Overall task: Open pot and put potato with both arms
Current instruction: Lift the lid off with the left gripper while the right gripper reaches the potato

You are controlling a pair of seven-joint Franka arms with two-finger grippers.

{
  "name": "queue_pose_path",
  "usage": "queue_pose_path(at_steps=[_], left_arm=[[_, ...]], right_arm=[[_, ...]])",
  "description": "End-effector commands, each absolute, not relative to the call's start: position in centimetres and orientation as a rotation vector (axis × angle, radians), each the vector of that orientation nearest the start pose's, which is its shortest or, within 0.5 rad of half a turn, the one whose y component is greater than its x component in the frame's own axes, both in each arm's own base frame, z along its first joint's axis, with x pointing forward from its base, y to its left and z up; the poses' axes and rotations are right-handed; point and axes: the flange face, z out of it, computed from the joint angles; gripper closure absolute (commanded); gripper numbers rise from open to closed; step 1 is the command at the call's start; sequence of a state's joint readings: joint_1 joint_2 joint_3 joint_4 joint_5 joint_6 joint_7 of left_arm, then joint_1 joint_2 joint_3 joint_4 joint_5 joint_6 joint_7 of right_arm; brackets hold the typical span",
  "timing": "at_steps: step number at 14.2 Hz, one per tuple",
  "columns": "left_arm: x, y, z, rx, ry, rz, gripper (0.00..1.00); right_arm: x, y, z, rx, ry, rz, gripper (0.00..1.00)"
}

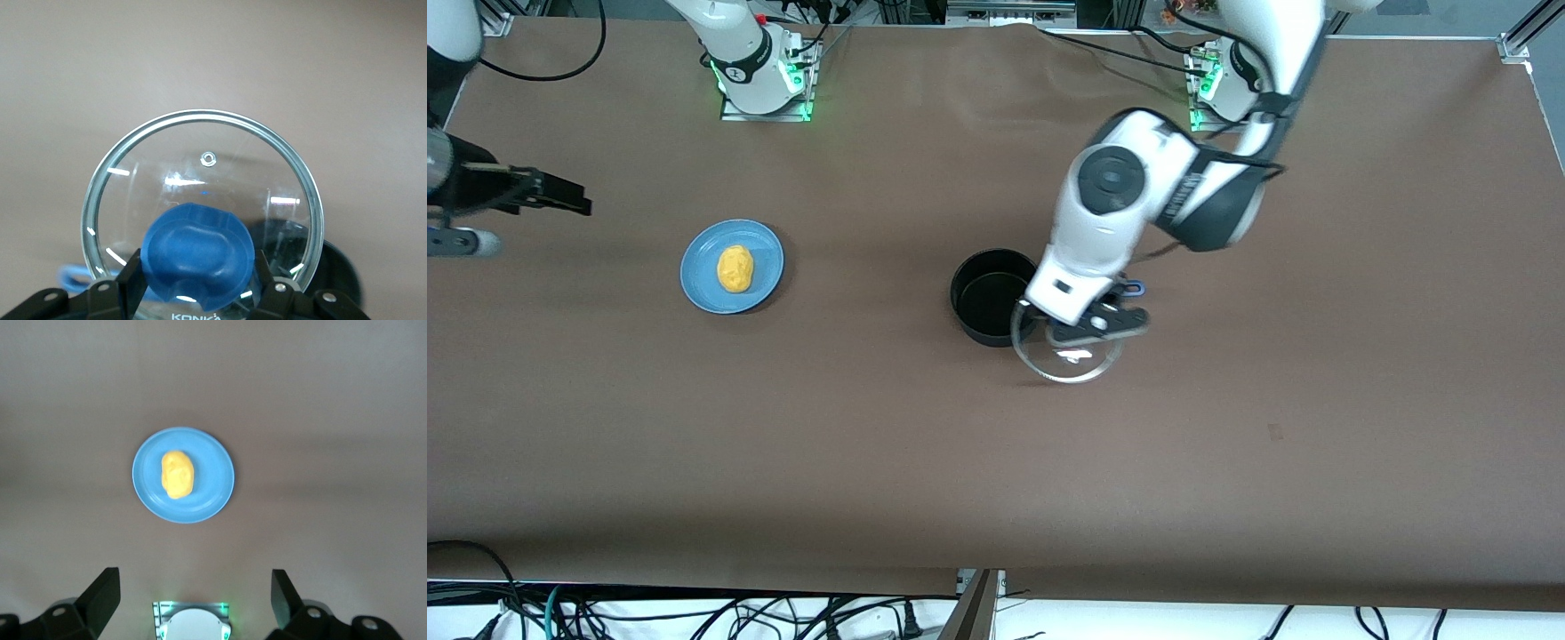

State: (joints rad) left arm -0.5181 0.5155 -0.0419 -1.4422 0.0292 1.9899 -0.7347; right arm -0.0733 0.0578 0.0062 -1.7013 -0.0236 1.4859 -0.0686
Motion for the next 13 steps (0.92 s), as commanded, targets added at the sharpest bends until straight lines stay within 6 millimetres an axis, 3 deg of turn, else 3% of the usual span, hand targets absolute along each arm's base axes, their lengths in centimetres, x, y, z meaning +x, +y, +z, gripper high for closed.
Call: queue_pose_path(at_steps=[1,5,8,10,13], left_arm=[[62.9,-26.7,40.5,-3.14,-0.016,-0.031,0.57],[66.4,-9.7,38.5,-3.198,0.269,0.033,0.57],[65.5,0.5,33.3,-3.184,0.379,-0.024,0.57],[64.1,3.8,29.8,-3.168,0.387,-0.06,0.57],[63.0,5.9,26.0,-3.165,0.355,-0.035,0.56]], right_arm=[[53.9,-3.2,48.6,-3.109,-0.014,0.472,0.0],[52.6,-2.3,41.7,-3.127,-0.042,0.351,0.0],[50.1,-0.8,34.9,-3.133,-0.082,0.276,0.0],[48.9,-0.7,31.1,-3.14,-0.087,0.184,0.0],[47.6,-0.4,26.5,-3.139,-0.071,0.142,0.0]])
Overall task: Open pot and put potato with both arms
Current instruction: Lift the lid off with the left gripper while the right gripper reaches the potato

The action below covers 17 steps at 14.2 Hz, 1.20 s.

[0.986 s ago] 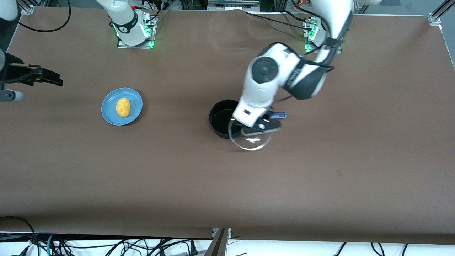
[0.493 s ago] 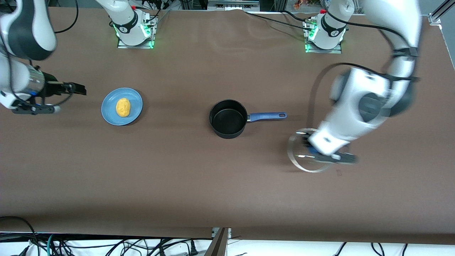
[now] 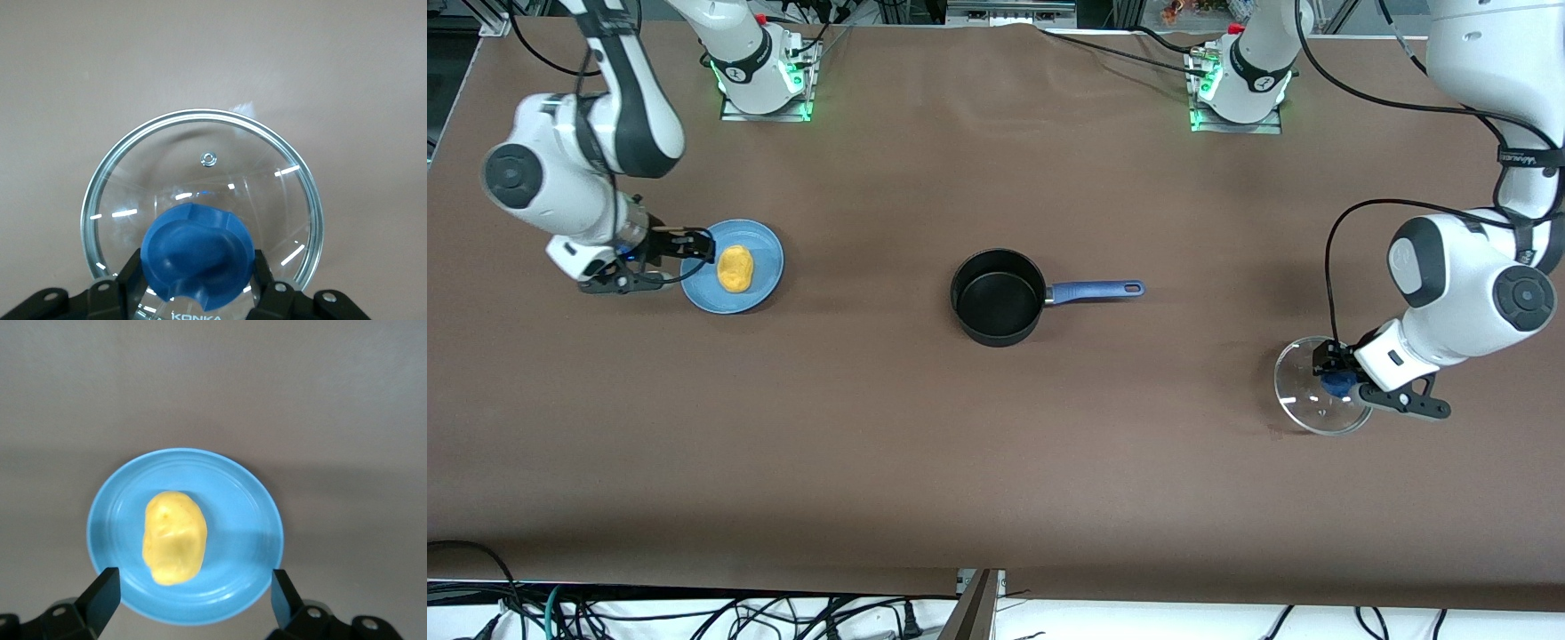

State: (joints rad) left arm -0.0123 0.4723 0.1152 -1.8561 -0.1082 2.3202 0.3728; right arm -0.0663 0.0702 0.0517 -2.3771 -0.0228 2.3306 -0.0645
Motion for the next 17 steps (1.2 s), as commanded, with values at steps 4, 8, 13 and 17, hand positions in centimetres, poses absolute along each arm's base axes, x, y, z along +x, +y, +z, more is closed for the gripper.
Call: queue_pose_path(at_steps=[4,8,13,17], left_arm=[[62.2,7.5,21.9,-3.167,0.318,0.025,0.53],[61.9,8.5,19.8,-3.218,0.215,0.048,0.25],[63.2,6.2,30.0,-3.269,0.169,0.096,0.0],[63.1,5.3,42.1,-3.242,0.018,0.228,0.0]], right_arm=[[47.6,1.6,23.4,-3.135,0.018,0.088,0.0],[47.3,1.8,20.4,-3.128,0.002,0.138,0.0],[47.1,1.9,19.6,-3.124,-0.043,0.169,0.75],[48.8,3.7,25.3,-3.132,-0.079,0.186,0.82]])
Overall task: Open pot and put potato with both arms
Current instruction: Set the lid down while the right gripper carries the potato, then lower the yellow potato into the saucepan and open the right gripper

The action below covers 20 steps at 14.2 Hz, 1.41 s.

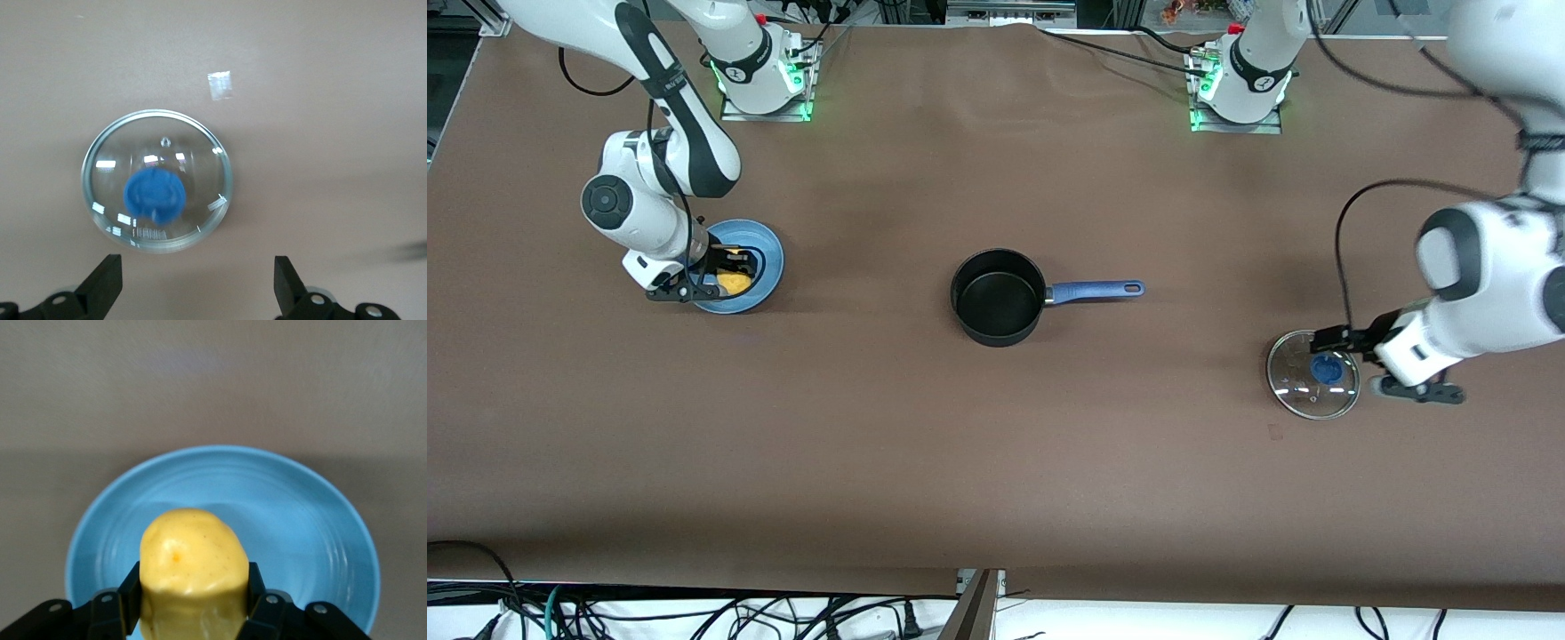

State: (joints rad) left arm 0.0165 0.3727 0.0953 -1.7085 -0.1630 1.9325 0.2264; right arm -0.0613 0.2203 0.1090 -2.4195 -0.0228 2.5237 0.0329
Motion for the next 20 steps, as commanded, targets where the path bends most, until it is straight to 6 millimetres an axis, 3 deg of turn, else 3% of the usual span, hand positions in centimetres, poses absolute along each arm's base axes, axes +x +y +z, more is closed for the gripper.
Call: queue_pose_path(at_steps=[1,3,5,7,8,10,12,14,16,18,20], left_arm=[[62.5,5.0,44.8,-3.233,0.02,0.226,0.0],[61.1,4.5,48.9,-3.209,-0.05,0.238,0.0],[60.4,4.1,52.1,-3.195,-0.078,0.219,0.0],[60.2,4.2,55.5,-3.195,-0.075,0.188,0.0],[60.3,4.3,56.7,-3.182,-0.069,0.169,0.0],[60.3,4.6,56.9,-3.172,-0.076,0.162,0.0],[59.6,4.3,57.3,-3.189,-0.084,0.205,0.0],[59.4,3.8,57.5,-3.181,-0.176,0.215,0.0],[59.1,2.7,57.6,-3.155,-0.137,0.249,0.0],[58.8,2.4,58.2,-3.164,-0.146,0.241,0.0],[58.8,2.4,58.2,-3.164,-0.175,0.239,0.0]], right_arm=[[49.7,4.7,27.4,-3.133,-0.095,0.214,0.82],[51.6,6.3,31.6,-3.138,-0.035,0.315,0.82],[54.0,10.8,36.6,-3.143,0.02,0.375,0.81],[55.7,16.2,39.1,-3.075,0.107,0.402,0.81],[56.2,18.7,39.4,-3.038,0.153,0.399,0.81],[57.2,24.3,38.5,-3.018,0.127,0.395,0.81],[57.4,33.2,37.3,-3.007,0.051,0.366,0.81],[59.3,38.6,35.8,-2.972,0.213,0.303,0.81],[58.0,44.8,33.2,-2.931,0.199,0.233,0.81],[56.8,47.8,30.5,-2.93,0.213,0.164,0.81],[55.6,49.0,27.6,-2.971,0.182,0.172,0.81]])
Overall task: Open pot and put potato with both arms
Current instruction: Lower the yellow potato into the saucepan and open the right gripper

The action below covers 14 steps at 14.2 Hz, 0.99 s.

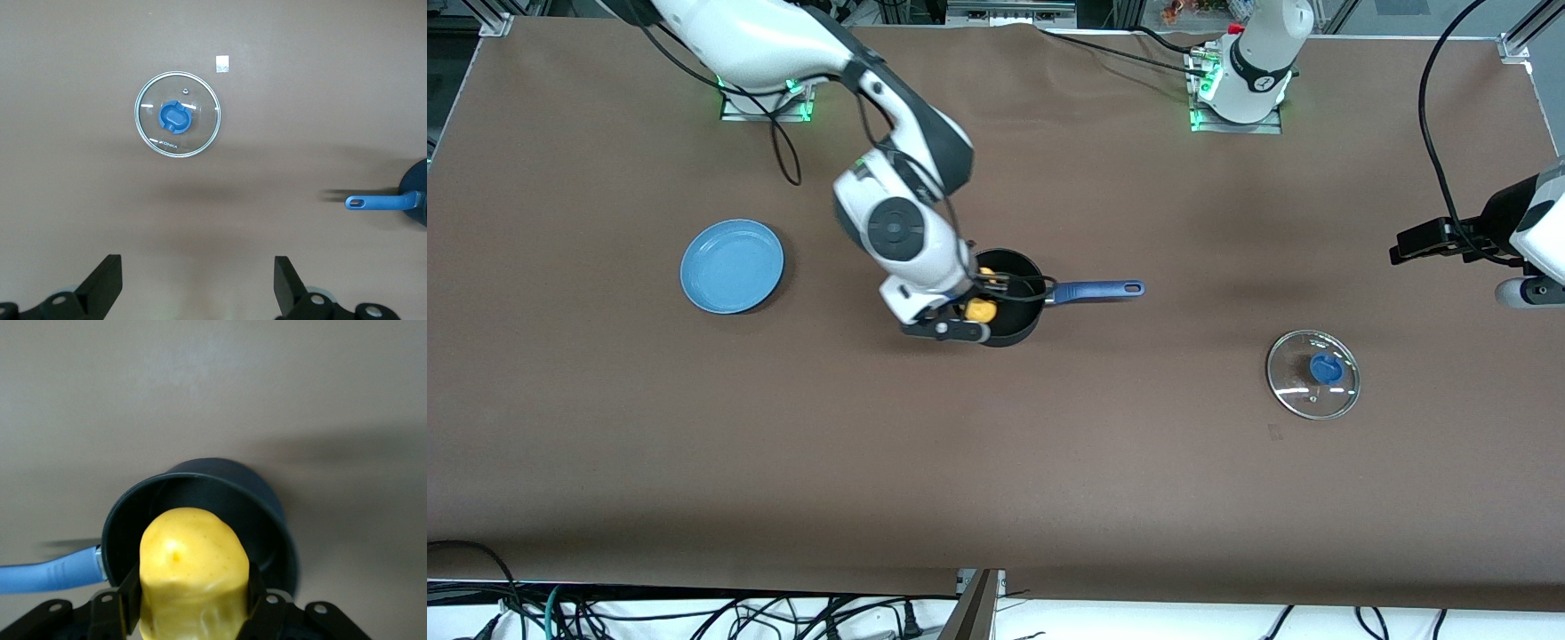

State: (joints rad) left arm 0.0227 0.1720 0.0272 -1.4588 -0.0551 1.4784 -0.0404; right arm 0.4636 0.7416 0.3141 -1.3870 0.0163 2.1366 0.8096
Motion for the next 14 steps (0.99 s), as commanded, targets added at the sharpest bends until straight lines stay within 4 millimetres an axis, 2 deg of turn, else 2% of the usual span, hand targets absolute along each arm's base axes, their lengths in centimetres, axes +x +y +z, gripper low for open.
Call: queue_pose_path(at_steps=[1,3,6,7,8,9,11,13,14], left_arm=[[58.8,2.4,58.2,-3.166,-0.172,0.239,0.0],[58.8,3.2,58.1,-3.168,-0.185,0.239,0.0],[58.8,3.8,58.2,-3.169,-0.202,0.233,0.0],[58.8,3.8,58.1,-3.169,-0.202,0.236,0.0],[58.8,3.7,58.2,-3.167,-0.202,0.234,0.0],[58.8,3.8,58.2,-3.166,-0.199,0.233,0.0],[58.8,3.8,58.2,-3.166,-0.202,0.233,0.0],[58.8,3.8,58.2,-3.166,-0.202,0.233,0.0],[58.8,3.7,58.2,-3.163,-0.199,0.233,0.0]], right_arm=[[54.8,49.7,25.7,-2.99,0.162,0.2,0.81],[53.1,51.0,22.3,-3.012,0.129,0.248,0.81],[53.1,51.0,20.6,-3.037,0.103,0.198,0.79],[52.9,51.1,20.3,-3.043,0.093,0.197,0.75],[52.9,51.1,20.1,-3.045,0.094,0.201,0.51],[52.9,51.1,20.2,-3.046,0.09,0.199,0.01],[53.3,50.9,21.4,-3.043,0.084,0.184,0.0],[54.0,50.4,24.5,-3.041,0.088,0.153,0.0],[54.8,49.3,26.5,-3.053,0.105,0.144,0.0]])
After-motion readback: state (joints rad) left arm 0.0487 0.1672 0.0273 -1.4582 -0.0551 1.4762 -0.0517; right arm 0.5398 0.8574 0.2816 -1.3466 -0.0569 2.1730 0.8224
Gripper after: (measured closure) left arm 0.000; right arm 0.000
